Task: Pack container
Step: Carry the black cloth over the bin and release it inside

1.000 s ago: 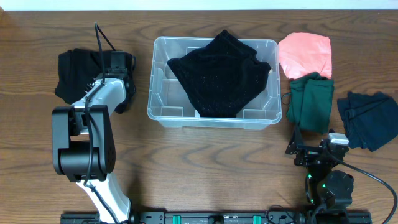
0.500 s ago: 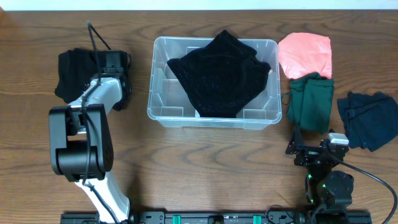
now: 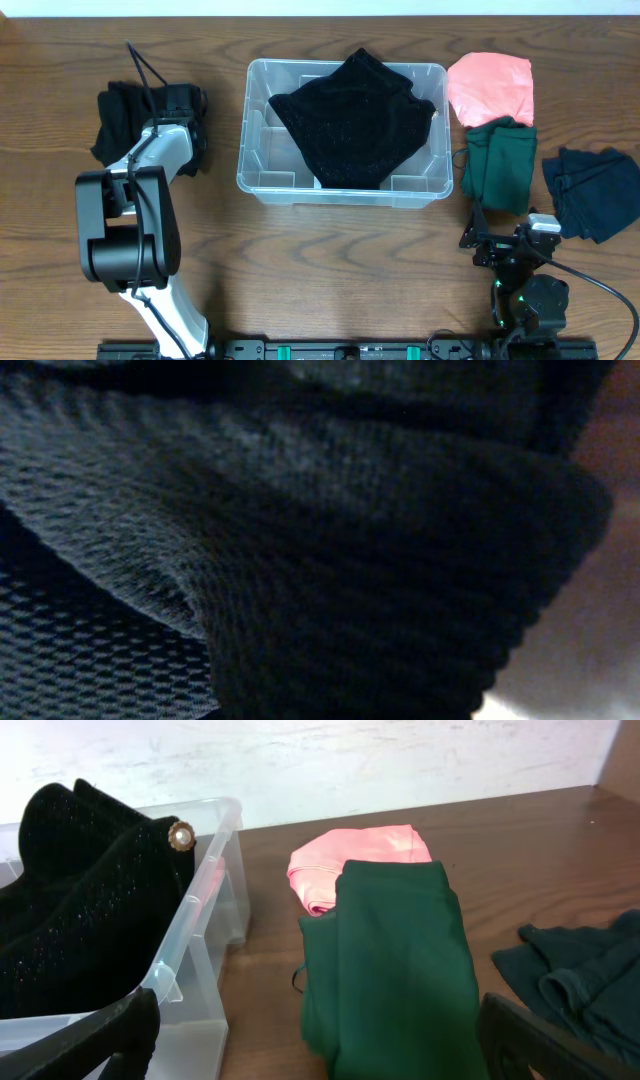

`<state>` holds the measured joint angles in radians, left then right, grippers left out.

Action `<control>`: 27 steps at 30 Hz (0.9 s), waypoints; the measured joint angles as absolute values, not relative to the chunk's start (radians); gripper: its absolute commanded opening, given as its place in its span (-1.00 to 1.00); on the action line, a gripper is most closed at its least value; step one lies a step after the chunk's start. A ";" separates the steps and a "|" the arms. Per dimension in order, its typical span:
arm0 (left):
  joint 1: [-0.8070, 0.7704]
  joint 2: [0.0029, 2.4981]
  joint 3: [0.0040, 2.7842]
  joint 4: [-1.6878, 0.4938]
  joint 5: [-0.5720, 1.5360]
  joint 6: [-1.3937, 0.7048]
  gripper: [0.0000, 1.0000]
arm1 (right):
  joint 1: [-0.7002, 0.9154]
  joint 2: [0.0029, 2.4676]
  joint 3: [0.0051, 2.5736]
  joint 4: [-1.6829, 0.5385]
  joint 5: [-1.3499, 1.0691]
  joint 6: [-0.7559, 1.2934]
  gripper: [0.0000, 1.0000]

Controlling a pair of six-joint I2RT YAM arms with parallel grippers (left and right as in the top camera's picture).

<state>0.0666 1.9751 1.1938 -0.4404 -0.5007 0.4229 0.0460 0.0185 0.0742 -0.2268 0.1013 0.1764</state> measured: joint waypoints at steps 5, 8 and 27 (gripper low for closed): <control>0.062 1.843 1.201 -0.537 -0.500 0.364 -0.89 | 0.046 0.019 0.074 -0.227 0.101 0.176 0.98; 0.036 1.712 1.240 -0.554 -0.501 0.352 -0.88 | 0.046 0.019 0.074 -0.227 0.101 0.176 0.98; -0.502 1.424 1.336 -0.540 -0.438 0.305 -0.88 | 0.046 0.019 0.074 -0.227 0.101 0.176 0.99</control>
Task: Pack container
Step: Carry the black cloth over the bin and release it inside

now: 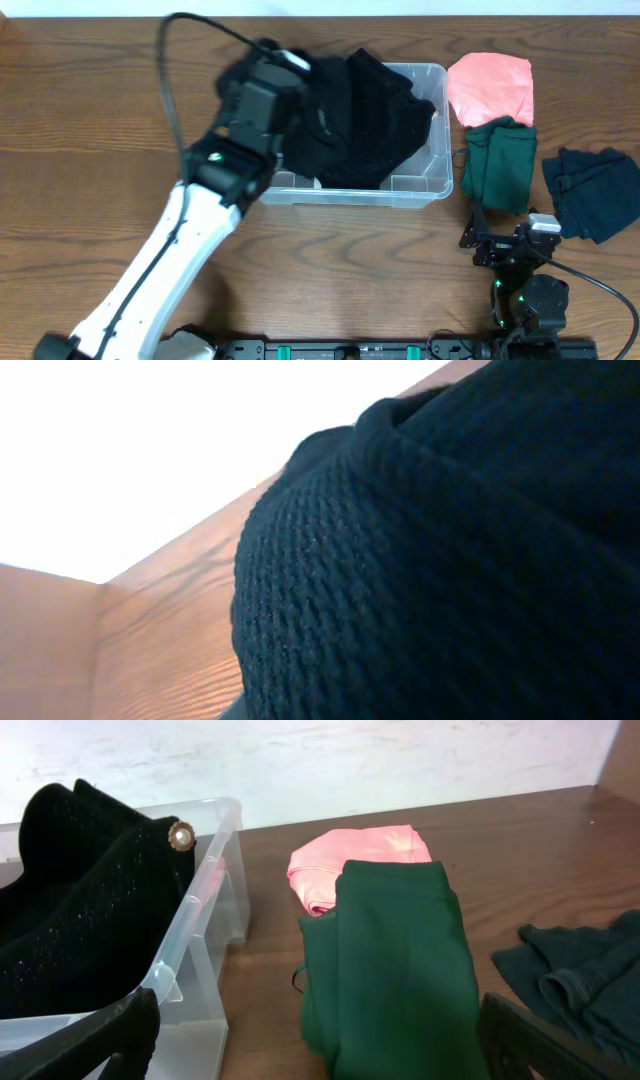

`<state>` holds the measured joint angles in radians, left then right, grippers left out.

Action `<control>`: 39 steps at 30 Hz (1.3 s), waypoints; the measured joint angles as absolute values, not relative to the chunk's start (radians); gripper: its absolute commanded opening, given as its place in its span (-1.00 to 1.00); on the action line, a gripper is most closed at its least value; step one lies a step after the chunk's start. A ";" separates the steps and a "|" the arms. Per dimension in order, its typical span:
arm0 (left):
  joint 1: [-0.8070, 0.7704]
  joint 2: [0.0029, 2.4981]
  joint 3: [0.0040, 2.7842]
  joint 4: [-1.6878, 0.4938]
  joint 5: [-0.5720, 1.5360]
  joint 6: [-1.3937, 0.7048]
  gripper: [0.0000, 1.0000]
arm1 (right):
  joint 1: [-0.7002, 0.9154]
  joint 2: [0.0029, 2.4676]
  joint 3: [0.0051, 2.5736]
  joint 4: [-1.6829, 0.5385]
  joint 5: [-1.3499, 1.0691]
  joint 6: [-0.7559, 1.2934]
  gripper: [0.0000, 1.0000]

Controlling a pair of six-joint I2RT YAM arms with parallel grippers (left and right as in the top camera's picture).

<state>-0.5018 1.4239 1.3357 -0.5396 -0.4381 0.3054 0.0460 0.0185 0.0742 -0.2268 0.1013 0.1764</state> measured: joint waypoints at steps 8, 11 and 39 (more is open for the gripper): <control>-0.529 1.547 1.325 -0.332 -0.432 0.403 -0.88 | 0.046 0.019 0.074 -0.227 0.101 0.176 0.98; -0.535 1.544 1.327 -0.143 -0.446 0.508 -0.88 | 0.046 0.019 0.074 -0.227 0.101 0.176 0.99; -0.513 1.730 1.349 -0.796 -0.184 0.537 -0.88 | 0.046 0.019 0.074 -0.227 0.101 0.176 0.99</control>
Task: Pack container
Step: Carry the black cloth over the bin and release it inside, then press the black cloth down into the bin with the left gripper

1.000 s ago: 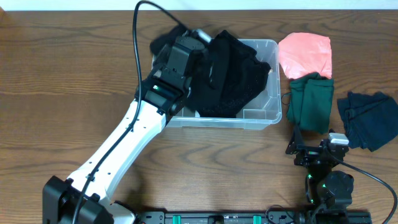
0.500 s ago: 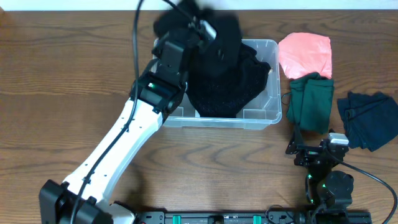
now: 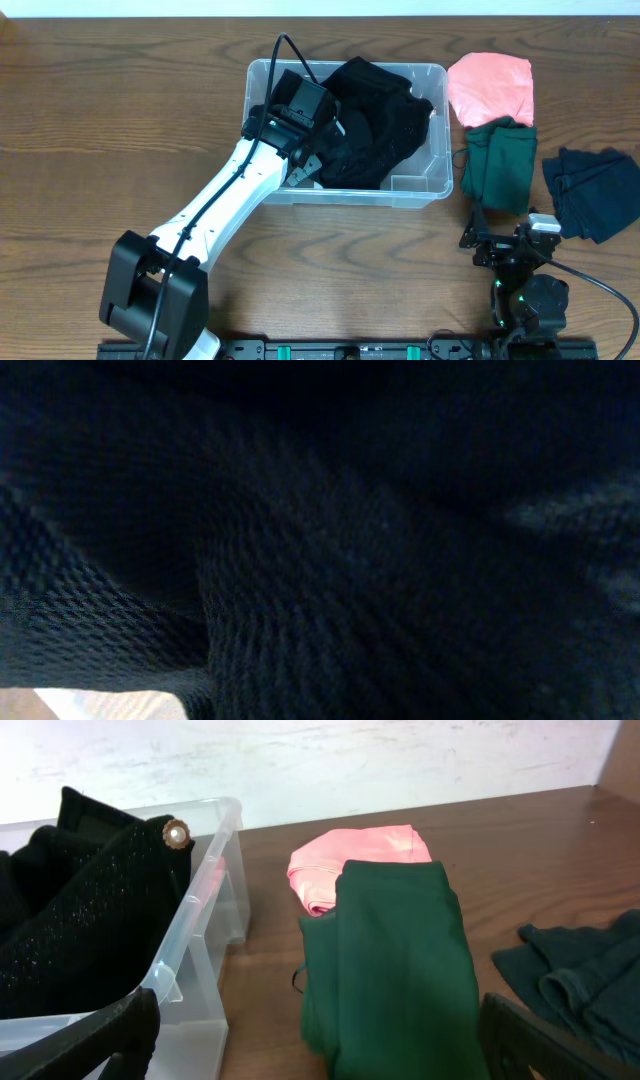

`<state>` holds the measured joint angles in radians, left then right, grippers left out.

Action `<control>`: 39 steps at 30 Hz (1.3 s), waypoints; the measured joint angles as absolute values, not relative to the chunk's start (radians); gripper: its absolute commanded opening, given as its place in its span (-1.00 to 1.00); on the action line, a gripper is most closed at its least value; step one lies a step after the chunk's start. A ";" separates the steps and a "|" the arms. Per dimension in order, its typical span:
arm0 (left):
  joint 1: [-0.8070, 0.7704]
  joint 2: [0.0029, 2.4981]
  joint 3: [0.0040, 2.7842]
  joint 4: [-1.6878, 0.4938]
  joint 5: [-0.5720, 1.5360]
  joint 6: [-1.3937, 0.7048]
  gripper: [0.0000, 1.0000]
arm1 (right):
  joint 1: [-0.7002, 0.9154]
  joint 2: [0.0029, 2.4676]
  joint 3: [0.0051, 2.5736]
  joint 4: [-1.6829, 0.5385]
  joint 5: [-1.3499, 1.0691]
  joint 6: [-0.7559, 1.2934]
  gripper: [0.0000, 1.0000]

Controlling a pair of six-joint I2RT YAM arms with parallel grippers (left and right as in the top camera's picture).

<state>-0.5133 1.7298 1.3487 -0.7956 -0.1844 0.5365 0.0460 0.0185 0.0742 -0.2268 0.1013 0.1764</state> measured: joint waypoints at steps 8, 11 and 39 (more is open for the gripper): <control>-0.511 1.730 1.349 -0.903 -0.178 0.416 -0.68 | 0.046 0.019 0.074 -0.227 0.101 0.176 0.99; -0.511 1.730 1.349 -0.902 -0.187 0.391 -0.50 | 0.046 0.019 0.074 -0.227 0.101 0.176 0.98; -0.510 1.645 1.619 -0.780 -0.137 0.208 -0.14 | 0.046 0.018 0.074 -0.227 0.101 0.176 0.99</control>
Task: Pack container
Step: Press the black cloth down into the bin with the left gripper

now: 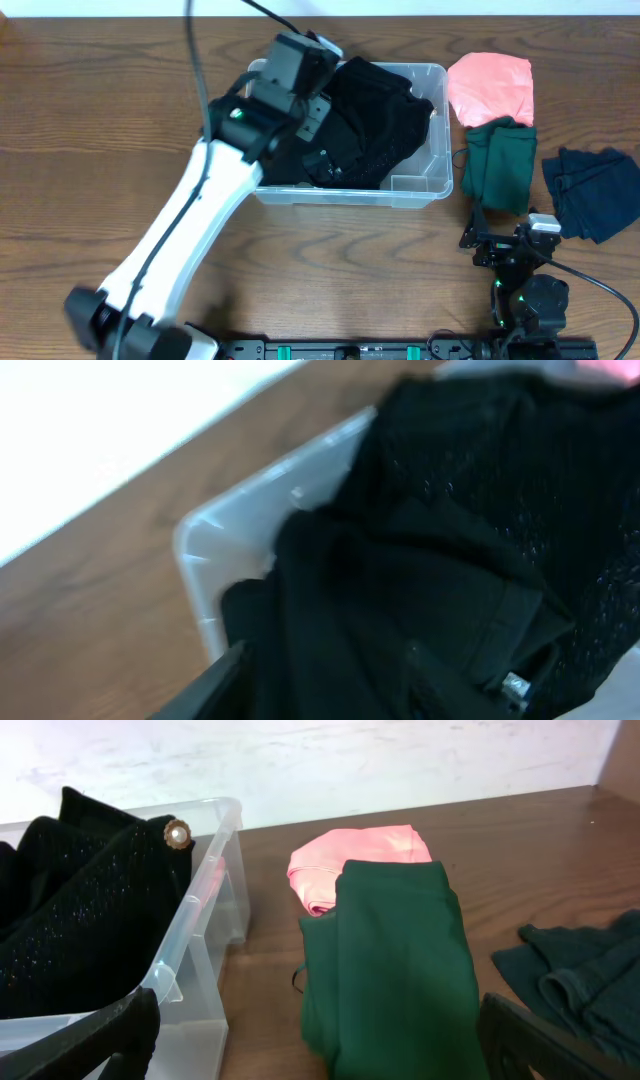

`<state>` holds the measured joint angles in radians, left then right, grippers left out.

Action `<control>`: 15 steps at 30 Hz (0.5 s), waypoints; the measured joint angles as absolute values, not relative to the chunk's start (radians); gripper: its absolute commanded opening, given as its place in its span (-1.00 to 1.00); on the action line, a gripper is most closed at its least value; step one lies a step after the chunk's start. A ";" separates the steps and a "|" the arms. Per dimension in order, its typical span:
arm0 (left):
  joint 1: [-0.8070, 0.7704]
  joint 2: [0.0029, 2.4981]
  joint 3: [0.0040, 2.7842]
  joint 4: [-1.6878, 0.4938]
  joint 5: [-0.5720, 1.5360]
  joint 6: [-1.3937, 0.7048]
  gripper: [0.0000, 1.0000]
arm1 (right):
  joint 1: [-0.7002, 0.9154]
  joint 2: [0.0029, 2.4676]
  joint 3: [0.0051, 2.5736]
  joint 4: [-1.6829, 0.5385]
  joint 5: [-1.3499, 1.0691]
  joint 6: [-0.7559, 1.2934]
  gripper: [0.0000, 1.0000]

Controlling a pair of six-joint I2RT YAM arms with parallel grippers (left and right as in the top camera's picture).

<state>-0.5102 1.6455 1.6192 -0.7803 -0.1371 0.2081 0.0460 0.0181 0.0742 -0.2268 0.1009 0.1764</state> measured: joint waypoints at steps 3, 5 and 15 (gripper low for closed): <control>-0.508 1.730 1.614 -0.781 -0.123 0.208 -0.18 | 0.046 0.019 0.074 -0.227 0.101 0.176 0.98; -0.506 1.795 1.613 -0.781 -0.116 0.207 -0.17 | 0.046 0.019 0.074 -0.227 0.101 0.176 0.98; -0.505 1.974 1.612 -0.819 -0.107 0.172 -0.16 | 0.046 0.018 0.074 -0.227 0.101 0.176 0.99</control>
